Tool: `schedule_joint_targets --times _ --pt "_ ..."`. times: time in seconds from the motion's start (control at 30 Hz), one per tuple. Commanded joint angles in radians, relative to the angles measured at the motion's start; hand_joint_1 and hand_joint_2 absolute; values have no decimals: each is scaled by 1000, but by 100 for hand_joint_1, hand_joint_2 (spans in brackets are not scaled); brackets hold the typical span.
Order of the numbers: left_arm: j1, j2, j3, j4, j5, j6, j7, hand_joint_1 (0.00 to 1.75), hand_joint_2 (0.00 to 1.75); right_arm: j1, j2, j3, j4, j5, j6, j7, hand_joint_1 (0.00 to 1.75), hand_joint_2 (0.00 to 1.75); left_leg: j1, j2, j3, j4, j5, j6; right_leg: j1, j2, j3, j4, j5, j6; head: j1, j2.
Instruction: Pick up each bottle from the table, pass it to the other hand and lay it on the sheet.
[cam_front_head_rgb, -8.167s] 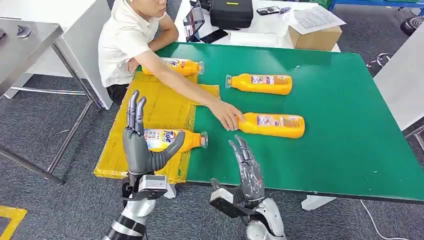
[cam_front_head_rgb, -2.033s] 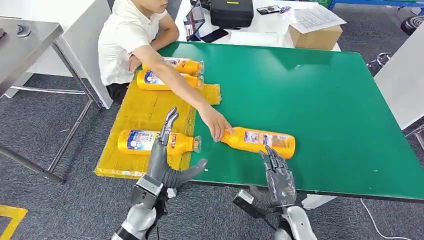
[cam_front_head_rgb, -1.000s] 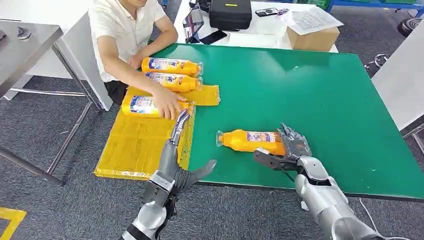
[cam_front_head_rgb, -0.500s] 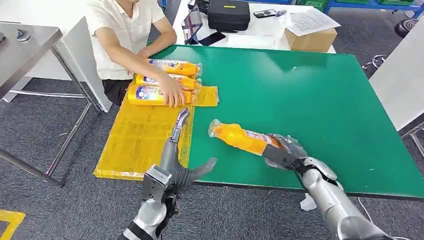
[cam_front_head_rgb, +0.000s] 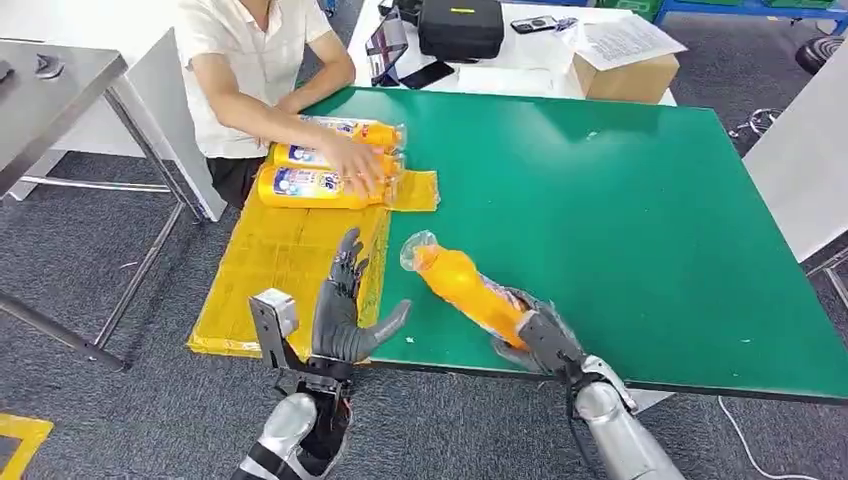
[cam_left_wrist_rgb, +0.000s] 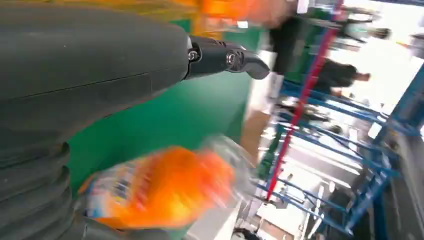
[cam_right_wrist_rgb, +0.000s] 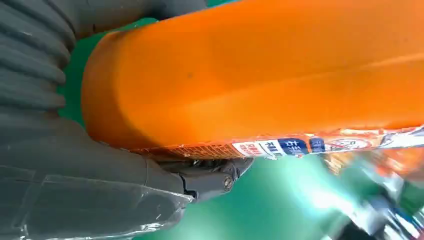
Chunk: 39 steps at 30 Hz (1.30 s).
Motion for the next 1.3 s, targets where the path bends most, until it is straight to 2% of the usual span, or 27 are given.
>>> schedule_joint_targets --times 0.03,0.13,0.27,0.47,0.53,0.63,0.73,0.87,0.97,1.23,1.3 --pt "2 85 -74 73 201 -117 122 0 175 186 200 84 -302 -163 -179 -10 175 175 1 2 -3 -2 0 -3 1 3 -5 0 0 -3 0 0" --pt "-2 76 -79 77 184 -133 127 0 175 154 207 132 -235 -150 -176 -11 173 175 1 0 -11 -1 2 -3 0 1 -10 0 0 -2 0 0" --pt "-22 77 -93 116 160 -151 140 0 175 114 214 186 -166 -128 -151 2 169 175 1 1 -13 -1 2 -3 0 2 -12 0 0 -2 0 0" --pt "-22 77 -93 116 160 -151 140 0 175 114 214 186 -166 -128 -151 2 166 175 1 0 -14 -1 2 -3 0 1 -13 1 0 -1 0 0" --pt "-38 81 -103 150 150 -176 177 0 175 94 213 229 -152 -102 -145 -2 171 175 1 0 -14 -1 2 -3 0 1 -13 1 0 -1 0 0" --pt "-87 73 -92 260 169 -188 231 0 175 61 236 291 -148 -62 -174 -21 175 175 1 1 -13 -1 2 -3 0 2 -13 1 0 -2 0 0" --pt "-137 43 -26 349 266 -188 234 0 175 55 250 365 -191 -38 -194 -28 175 175 1 2 -13 -1 2 -4 0 3 -13 1 0 -3 0 0" --pt "-212 30 33 450 372 -147 260 0 175 67 249 447 -259 -7 -281 -32 175 175 2 1 -14 0 2 -4 2 1 -14 2 0 -3 0 0" --pt "-218 38 53 437 457 -213 280 0 175 61 252 482 -253 -22 -308 -44 175 175 1 -1 -16 0 3 -4 1 0 -16 3 0 -2 0 0" --pt "-204 39 51 404 482 -212 277 0 175 59 252 488 -238 -42 -306 -50 175 175 2 -2 -14 -1 2 -5 1 -1 -13 2 -1 -3 1 0" --pt "-192 41 51 340 494 -221 241 0 175 65 251 492 -229 -62 -298 -54 161 175 1 -2 -14 0 2 -5 1 -1 -13 3 -1 -3 0 0"
